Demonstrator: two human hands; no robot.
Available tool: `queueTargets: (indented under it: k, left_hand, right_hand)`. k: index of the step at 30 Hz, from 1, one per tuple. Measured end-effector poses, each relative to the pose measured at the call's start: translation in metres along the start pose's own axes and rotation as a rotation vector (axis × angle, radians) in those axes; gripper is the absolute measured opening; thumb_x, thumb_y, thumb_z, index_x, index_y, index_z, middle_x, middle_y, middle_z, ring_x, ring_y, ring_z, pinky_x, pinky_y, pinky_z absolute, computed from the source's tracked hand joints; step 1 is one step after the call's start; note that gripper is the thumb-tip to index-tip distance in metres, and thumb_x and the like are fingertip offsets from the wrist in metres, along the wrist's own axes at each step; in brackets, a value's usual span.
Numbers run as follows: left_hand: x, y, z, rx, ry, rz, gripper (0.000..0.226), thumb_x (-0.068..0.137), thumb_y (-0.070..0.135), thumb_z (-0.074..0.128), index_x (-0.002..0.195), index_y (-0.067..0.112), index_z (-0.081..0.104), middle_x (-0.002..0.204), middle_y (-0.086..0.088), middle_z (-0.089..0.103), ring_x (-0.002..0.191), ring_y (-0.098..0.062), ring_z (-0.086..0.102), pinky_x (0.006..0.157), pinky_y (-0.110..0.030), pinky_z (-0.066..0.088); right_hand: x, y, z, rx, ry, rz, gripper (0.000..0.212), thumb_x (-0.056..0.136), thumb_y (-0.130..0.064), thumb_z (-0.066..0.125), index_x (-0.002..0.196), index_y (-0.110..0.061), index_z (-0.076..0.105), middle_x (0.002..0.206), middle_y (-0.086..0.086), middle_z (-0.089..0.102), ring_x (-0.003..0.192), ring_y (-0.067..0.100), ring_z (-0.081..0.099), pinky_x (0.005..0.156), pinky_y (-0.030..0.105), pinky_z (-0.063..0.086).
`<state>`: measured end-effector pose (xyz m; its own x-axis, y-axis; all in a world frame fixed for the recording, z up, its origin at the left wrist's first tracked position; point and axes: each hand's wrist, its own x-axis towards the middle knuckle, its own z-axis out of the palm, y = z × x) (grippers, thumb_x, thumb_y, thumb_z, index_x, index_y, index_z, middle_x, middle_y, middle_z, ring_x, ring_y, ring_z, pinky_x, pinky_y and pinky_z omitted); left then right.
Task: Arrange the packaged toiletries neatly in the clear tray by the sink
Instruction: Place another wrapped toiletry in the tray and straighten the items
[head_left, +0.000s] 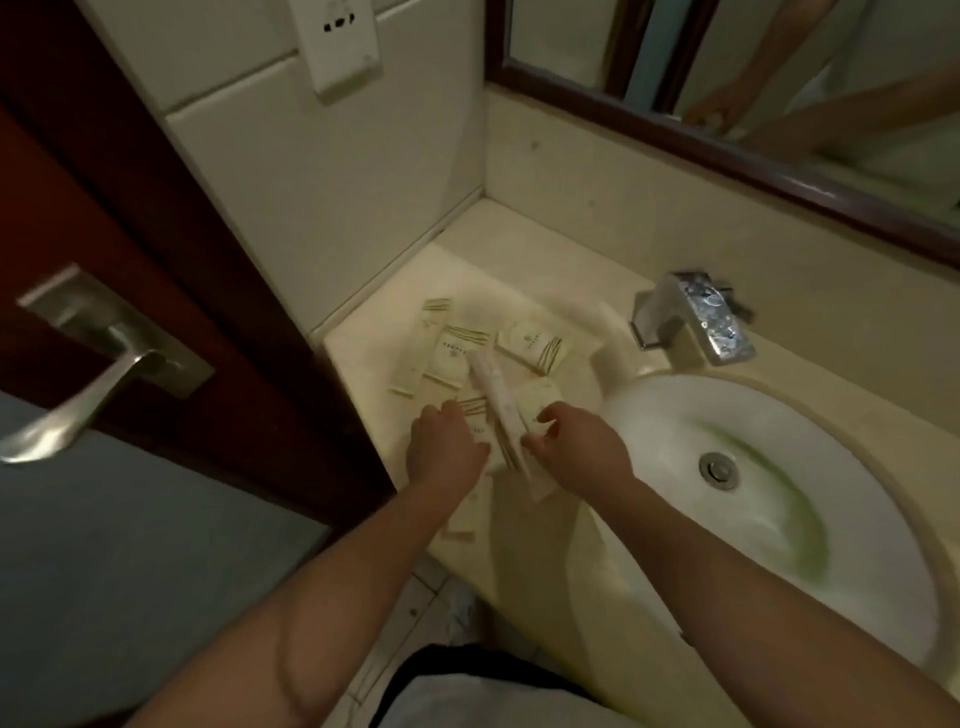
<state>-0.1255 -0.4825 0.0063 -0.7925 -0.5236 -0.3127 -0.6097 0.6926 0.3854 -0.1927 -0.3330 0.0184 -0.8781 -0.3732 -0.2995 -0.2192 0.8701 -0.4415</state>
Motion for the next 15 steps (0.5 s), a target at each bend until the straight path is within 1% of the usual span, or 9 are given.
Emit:
queueTargets:
  k: [3, 5, 7, 9, 10, 11, 12, 13, 15]
  left_hand:
    - [0.006, 0.002, 0.005, 0.057, 0.007, -0.015, 0.056, 0.076, 0.039, 0.074, 0.116, 0.01, 0.047, 0.116, -0.011, 0.053, 0.108, -0.028, 0.051, 0.078, -0.036, 0.047]
    - [0.011, 0.003, 0.005, 0.035, -0.007, -0.029, 0.053, 0.075, 0.037, 0.074, 0.113, 0.011, 0.049, 0.113, -0.01, 0.056, 0.107, -0.028, 0.054, 0.074, -0.037, 0.046]
    - [0.019, -0.001, 0.004, -0.025, -0.048, -0.056, 0.047, 0.074, 0.037, 0.073, 0.108, 0.013, 0.053, 0.107, -0.008, 0.061, 0.101, -0.028, 0.058, 0.069, -0.035, 0.047]
    - [0.026, -0.005, 0.0, -0.097, -0.097, -0.068, 0.032, 0.074, 0.038, 0.07, 0.096, 0.017, 0.059, 0.095, -0.003, 0.064, 0.088, -0.024, 0.062, 0.064, -0.031, 0.048]
    - [0.029, -0.006, -0.003, -0.115, -0.107, -0.063, 0.022, 0.074, 0.037, 0.068, 0.084, 0.019, 0.058, 0.085, -0.001, 0.063, 0.079, -0.021, 0.06, 0.058, -0.028, 0.045]
    - [0.031, -0.008, -0.006, -0.124, -0.104, -0.052, 0.021, 0.075, 0.035, 0.067, 0.071, 0.02, 0.054, 0.075, 0.0, 0.059, 0.069, -0.019, 0.057, 0.053, -0.026, 0.04]
    - [0.033, -0.008, -0.008, -0.133, -0.093, -0.038, 0.026, 0.075, 0.032, 0.067, 0.063, 0.019, 0.048, 0.067, 0.0, 0.054, 0.061, -0.017, 0.052, 0.049, -0.025, 0.036]
    - [0.035, -0.009, -0.011, -0.157, -0.084, -0.021, 0.029, 0.075, 0.028, 0.067, 0.059, 0.018, 0.044, 0.062, 0.0, 0.049, 0.056, -0.016, 0.048, 0.049, -0.026, 0.033]
    - [0.036, -0.008, -0.016, -0.231, -0.103, 0.009, 0.028, 0.075, 0.022, 0.064, 0.06, 0.017, 0.041, 0.06, 0.0, 0.044, 0.054, -0.016, 0.043, 0.05, -0.028, 0.031]
  right_hand:
    - [0.008, -0.014, 0.013, -0.069, -0.01, 0.017, 0.044, 0.081, -0.055, 0.058, 0.109, -0.02, 0.059, 0.093, -0.002, 0.069, 0.083, 0.019, 0.065, 0.067, 0.032, 0.051]
    - [0.011, -0.02, 0.019, -0.095, -0.008, 0.029, 0.039, 0.085, -0.051, 0.053, 0.1, -0.016, 0.059, 0.089, 0.001, 0.068, 0.079, 0.022, 0.064, 0.065, 0.034, 0.051]
    - [0.014, -0.023, 0.022, -0.096, -0.023, 0.049, 0.036, 0.087, -0.048, 0.049, 0.095, -0.015, 0.058, 0.087, 0.003, 0.066, 0.077, 0.024, 0.063, 0.064, 0.034, 0.05]
    - [0.017, -0.025, 0.023, -0.088, -0.037, 0.077, 0.035, 0.088, -0.047, 0.046, 0.091, -0.014, 0.058, 0.084, 0.002, 0.065, 0.074, 0.023, 0.061, 0.061, 0.033, 0.048]
    - [0.018, -0.025, 0.023, -0.101, -0.039, 0.084, 0.036, 0.089, -0.047, 0.045, 0.089, -0.014, 0.058, 0.082, 0.001, 0.063, 0.072, 0.022, 0.06, 0.059, 0.032, 0.046]
    - [0.018, -0.026, 0.024, -0.118, -0.031, 0.082, 0.037, 0.089, -0.048, 0.046, 0.087, -0.014, 0.057, 0.079, 0.0, 0.061, 0.069, 0.022, 0.058, 0.056, 0.031, 0.043]
    - [0.018, -0.026, 0.025, -0.134, -0.019, 0.077, 0.038, 0.088, -0.05, 0.047, 0.084, -0.013, 0.056, 0.076, 0.0, 0.058, 0.066, 0.021, 0.056, 0.055, 0.03, 0.04]
    - [0.018, -0.026, 0.026, -0.15, -0.011, 0.069, 0.038, 0.088, -0.05, 0.048, 0.083, -0.013, 0.055, 0.075, 0.0, 0.056, 0.065, 0.021, 0.054, 0.055, 0.029, 0.039]
    - [0.016, -0.028, 0.026, -0.148, -0.023, 0.073, 0.036, 0.087, -0.047, 0.052, 0.086, -0.011, 0.058, 0.077, 0.0, 0.053, 0.067, 0.02, 0.052, 0.058, 0.03, 0.039]
